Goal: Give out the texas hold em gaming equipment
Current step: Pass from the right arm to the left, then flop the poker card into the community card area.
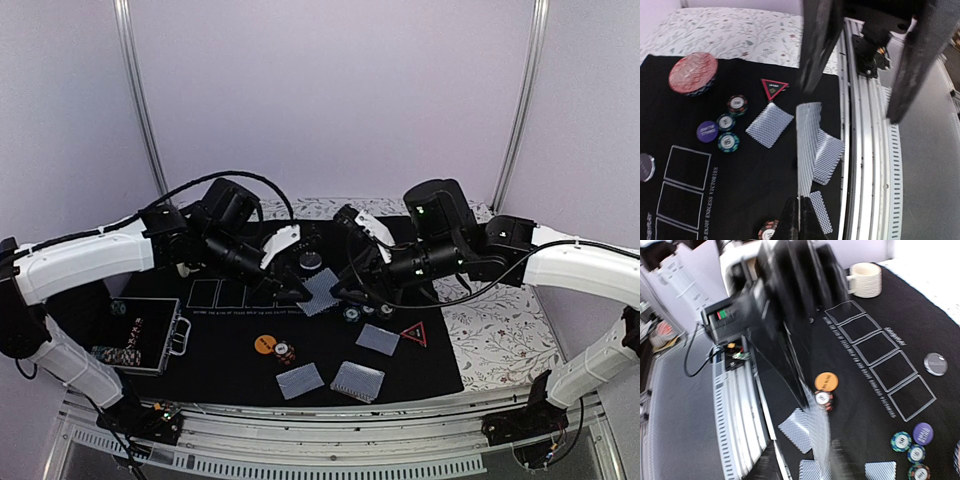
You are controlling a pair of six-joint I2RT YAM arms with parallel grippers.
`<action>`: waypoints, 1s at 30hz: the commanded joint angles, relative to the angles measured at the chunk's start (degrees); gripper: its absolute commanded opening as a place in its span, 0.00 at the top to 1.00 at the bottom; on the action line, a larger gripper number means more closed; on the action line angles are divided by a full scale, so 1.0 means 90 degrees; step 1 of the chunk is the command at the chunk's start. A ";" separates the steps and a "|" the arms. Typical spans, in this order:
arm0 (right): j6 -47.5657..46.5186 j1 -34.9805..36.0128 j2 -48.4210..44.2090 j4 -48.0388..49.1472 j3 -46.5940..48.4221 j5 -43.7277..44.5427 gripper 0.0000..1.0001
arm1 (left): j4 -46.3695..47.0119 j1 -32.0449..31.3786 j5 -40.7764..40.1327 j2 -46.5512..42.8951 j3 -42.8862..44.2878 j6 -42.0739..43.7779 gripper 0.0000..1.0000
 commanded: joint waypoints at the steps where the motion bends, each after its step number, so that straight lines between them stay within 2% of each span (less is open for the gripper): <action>1: 0.0367 0.0016 -0.0591 0.0349 -0.0445 0.1416 0.36 | 0.1168 0.1094 -0.0153 -0.0510 -0.0734 -0.1686 1.00; 2: 0.0464 0.0003 -0.0710 0.0416 -0.0547 0.1590 0.27 | 0.1302 0.1446 -0.0212 -0.0533 -0.0939 -0.2091 1.00; 4: 0.0604 -0.0018 -0.0893 0.0594 -0.0764 0.1659 0.19 | 0.1528 0.2162 -0.0414 -0.0580 -0.1413 -0.2865 1.00; 8: 0.0755 -0.0041 -0.1057 0.0748 -0.1030 0.1617 0.13 | 0.1849 0.3901 -0.0286 -0.0508 -0.2306 -0.4010 1.00; 11: 0.0794 -0.0054 -0.1020 0.0755 -0.1117 0.1570 0.12 | 0.1649 0.4577 -0.0815 -0.0105 -0.2513 -0.3980 1.00; 15: 0.0800 -0.0049 -0.0955 0.0764 -0.1144 0.1527 0.11 | 0.1530 0.4976 -0.1217 0.0428 -0.2638 -0.3904 1.00; 24: 0.0716 -0.0050 -0.0873 0.0772 -0.1151 0.1502 0.11 | 0.0983 0.5287 -0.1838 0.0672 -0.2590 -0.3510 1.00; 30: 0.0643 -0.0054 -0.0824 0.0822 -0.1180 0.1461 0.11 | 0.1012 0.5385 -0.1647 0.0872 -0.2493 -0.3535 1.00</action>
